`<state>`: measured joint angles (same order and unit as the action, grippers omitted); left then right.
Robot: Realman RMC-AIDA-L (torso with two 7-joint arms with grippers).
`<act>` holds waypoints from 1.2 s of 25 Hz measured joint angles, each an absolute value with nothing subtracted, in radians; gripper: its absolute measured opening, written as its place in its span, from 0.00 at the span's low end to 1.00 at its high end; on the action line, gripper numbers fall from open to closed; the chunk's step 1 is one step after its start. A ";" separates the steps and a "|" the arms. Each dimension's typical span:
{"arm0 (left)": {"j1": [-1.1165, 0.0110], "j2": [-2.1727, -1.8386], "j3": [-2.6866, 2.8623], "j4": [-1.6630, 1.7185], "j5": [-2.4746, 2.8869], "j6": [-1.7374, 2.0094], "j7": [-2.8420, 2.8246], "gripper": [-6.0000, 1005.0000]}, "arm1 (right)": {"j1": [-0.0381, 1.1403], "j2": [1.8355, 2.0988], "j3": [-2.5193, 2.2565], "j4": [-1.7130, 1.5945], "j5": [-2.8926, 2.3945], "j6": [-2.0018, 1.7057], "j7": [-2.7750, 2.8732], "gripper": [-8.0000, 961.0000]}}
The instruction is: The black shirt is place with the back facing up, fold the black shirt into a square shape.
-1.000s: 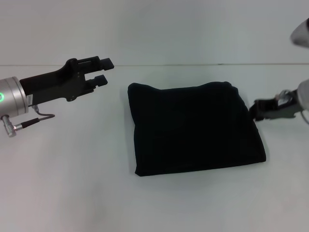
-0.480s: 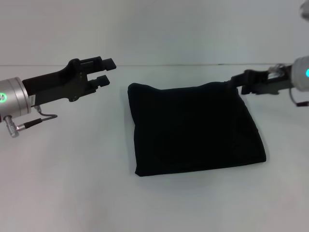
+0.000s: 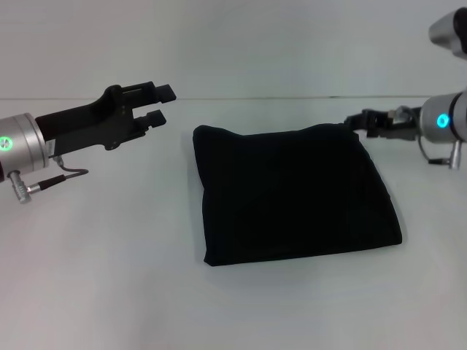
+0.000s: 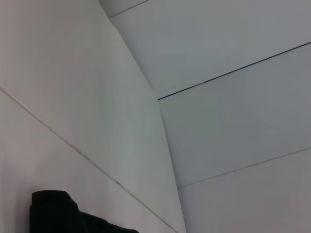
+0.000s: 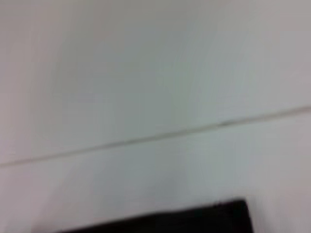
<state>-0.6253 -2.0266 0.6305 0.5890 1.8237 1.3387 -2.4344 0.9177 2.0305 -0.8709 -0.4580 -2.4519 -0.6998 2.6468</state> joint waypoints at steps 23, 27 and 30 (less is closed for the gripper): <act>-0.582 -2.062 0.687 0.528 2.143 1.457 -2.558 0.58 | 0.701 1.867 -0.686 -0.740 -1.962 -1.247 2.429 0.85; -0.588 -2.066 0.733 0.497 2.149 1.401 -2.557 0.58 | 0.709 1.866 -0.677 -0.739 -1.962 -1.252 2.433 0.93; -0.593 -2.068 0.755 0.493 2.150 1.372 -2.552 0.58 | 0.711 1.865 -0.675 -0.738 -1.963 -1.251 2.436 0.93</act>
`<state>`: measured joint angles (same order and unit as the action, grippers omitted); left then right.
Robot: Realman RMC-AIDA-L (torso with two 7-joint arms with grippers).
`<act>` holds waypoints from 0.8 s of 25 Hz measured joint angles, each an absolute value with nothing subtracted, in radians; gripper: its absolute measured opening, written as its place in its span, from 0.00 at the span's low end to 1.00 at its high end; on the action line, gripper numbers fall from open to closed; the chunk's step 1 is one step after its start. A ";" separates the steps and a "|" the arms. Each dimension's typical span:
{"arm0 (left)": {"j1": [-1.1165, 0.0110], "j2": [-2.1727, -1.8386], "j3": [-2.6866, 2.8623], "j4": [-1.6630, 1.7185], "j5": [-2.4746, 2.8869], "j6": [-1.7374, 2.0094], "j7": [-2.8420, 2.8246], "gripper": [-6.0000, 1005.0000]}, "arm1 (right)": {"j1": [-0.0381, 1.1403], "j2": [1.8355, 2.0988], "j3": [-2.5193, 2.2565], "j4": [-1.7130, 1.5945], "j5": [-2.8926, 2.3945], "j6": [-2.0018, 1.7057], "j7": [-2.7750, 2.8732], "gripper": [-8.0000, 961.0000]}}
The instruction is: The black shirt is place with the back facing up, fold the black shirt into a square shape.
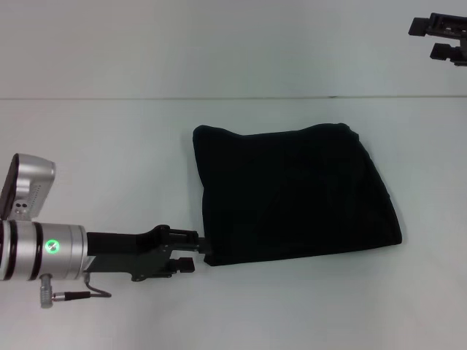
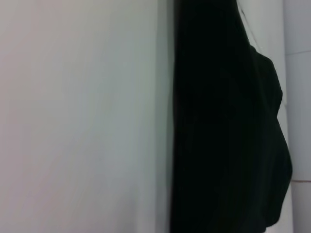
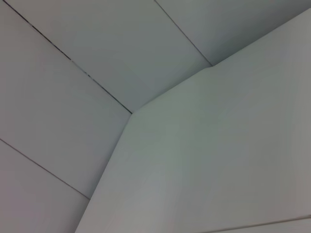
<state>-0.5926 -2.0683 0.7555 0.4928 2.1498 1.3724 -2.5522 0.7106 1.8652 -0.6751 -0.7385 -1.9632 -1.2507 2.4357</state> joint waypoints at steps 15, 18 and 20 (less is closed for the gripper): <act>-0.619 -2.096 0.761 0.488 2.151 1.266 -2.476 0.58 | 0.710 1.864 -0.672 -0.729 -1.963 -1.242 2.439 0.93; -0.623 -2.104 0.764 0.487 2.151 1.260 -2.465 0.58 | 0.710 1.864 -0.661 -0.729 -1.963 -1.244 2.439 0.93; -0.626 -2.108 0.770 0.486 2.151 1.258 -2.462 0.58 | 0.710 1.864 -0.652 -0.729 -1.963 -1.246 2.437 0.93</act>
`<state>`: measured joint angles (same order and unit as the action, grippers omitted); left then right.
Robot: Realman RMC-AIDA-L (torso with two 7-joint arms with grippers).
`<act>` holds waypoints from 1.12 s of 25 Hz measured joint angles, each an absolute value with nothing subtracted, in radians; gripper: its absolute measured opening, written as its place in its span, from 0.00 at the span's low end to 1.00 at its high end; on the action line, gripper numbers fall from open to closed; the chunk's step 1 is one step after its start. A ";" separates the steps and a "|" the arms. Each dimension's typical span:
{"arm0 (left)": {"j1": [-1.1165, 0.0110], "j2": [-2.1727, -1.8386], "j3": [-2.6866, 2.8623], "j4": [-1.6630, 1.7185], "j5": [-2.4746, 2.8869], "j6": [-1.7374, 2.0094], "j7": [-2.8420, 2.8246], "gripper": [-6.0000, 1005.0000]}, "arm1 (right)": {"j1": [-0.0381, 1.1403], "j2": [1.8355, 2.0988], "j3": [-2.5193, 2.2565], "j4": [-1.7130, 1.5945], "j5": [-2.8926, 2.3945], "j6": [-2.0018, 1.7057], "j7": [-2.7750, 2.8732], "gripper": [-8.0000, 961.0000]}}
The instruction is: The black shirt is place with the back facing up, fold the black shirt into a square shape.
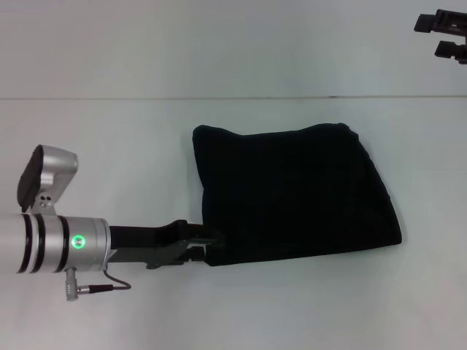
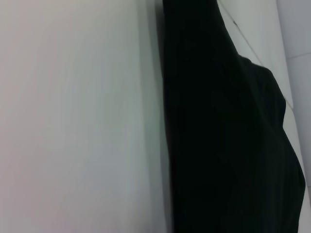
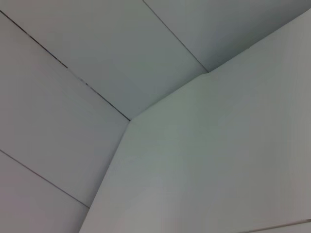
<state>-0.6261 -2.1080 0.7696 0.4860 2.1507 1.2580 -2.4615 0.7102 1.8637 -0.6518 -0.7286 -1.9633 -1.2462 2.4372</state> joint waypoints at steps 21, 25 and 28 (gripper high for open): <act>-0.640 -2.123 0.803 0.473 2.144 1.239 -2.468 0.24 | 0.707 1.864 -0.637 -0.722 -1.964 -1.252 2.436 0.93; -0.641 -2.124 0.804 0.473 2.146 1.245 -2.468 0.14 | 0.707 1.863 -0.637 -0.714 -1.964 -1.252 2.434 0.93; -0.640 -2.124 0.804 0.474 2.148 1.257 -2.463 0.11 | 0.707 1.863 -0.637 -0.713 -1.964 -1.252 2.434 0.93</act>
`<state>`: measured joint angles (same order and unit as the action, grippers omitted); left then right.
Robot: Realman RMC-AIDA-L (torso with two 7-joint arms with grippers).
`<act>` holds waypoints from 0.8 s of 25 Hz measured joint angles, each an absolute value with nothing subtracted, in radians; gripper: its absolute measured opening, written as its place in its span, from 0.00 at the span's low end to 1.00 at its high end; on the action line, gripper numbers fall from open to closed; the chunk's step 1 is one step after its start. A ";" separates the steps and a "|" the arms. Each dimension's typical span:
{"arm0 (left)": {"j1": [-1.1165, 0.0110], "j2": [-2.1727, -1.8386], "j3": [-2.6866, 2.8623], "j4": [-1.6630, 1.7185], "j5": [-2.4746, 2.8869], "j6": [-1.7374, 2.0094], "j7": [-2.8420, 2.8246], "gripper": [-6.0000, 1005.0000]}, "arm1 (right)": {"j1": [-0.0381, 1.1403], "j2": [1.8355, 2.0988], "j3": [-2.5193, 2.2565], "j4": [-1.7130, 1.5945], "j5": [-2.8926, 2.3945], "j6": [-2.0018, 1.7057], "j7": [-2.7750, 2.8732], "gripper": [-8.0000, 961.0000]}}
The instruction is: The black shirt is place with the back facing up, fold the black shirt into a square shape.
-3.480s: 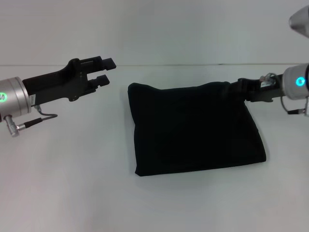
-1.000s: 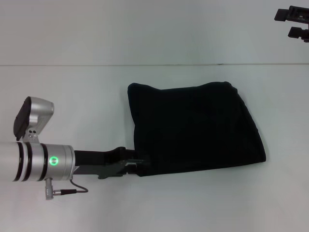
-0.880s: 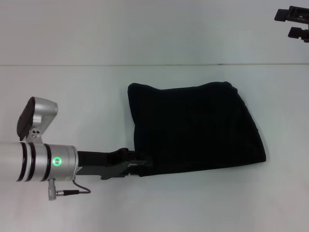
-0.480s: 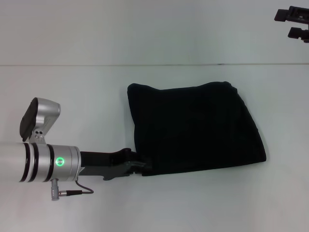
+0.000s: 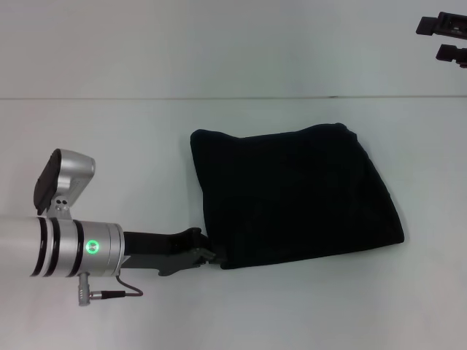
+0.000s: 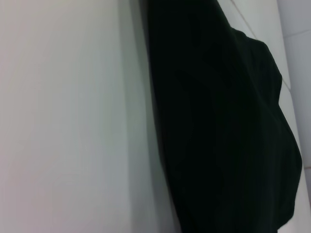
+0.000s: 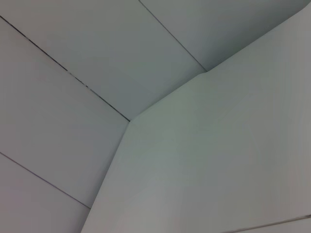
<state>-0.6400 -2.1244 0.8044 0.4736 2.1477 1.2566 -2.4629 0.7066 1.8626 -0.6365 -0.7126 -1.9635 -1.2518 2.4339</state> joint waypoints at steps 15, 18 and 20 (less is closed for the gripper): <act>-0.566 -2.062 0.771 0.496 2.132 1.352 -2.453 0.08 | 0.708 1.862 -0.635 -0.713 -1.964 -1.269 2.440 0.93; -0.564 -2.052 0.750 0.498 2.137 1.373 -2.449 0.10 | 0.710 1.862 -0.635 -0.713 -1.963 -1.270 2.441 0.93; -0.563 -2.048 0.749 0.498 2.138 1.380 -2.449 0.11 | 0.710 1.862 -0.635 -0.713 -1.963 -1.271 2.441 0.93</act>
<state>-0.5627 -2.0484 0.7489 0.4983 2.1384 1.3795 -2.4490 0.7102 1.8622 -0.6350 -0.7128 -1.9635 -1.2710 2.4409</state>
